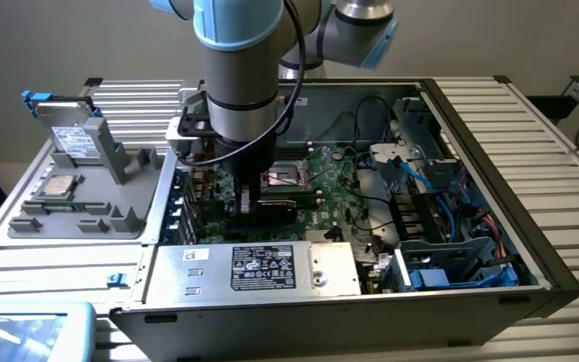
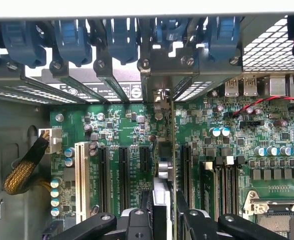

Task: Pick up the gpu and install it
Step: 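Insert the gpu into the slot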

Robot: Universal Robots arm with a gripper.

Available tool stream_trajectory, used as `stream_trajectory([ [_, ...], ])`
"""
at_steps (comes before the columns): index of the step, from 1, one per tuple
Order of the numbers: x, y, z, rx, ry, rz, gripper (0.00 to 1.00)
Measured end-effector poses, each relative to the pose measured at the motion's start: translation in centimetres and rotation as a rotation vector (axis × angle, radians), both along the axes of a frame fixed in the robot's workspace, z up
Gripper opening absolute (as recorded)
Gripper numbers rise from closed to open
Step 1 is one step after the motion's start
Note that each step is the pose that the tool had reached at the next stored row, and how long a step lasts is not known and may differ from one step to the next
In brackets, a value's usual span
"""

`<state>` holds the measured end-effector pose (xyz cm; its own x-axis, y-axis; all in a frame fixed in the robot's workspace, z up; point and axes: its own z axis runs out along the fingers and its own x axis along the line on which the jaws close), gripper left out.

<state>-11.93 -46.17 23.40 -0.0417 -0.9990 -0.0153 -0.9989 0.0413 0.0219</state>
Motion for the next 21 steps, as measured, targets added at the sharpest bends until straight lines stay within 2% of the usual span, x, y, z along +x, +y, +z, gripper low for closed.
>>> stream_trajectory([
  [11, -0.18, 0.0, -0.21, 0.0, -0.0031, 0.0, 0.29],
  [21, -0.2, 0.0, -0.2, 0.0001, -0.0033, 0.0, 0.29],
])
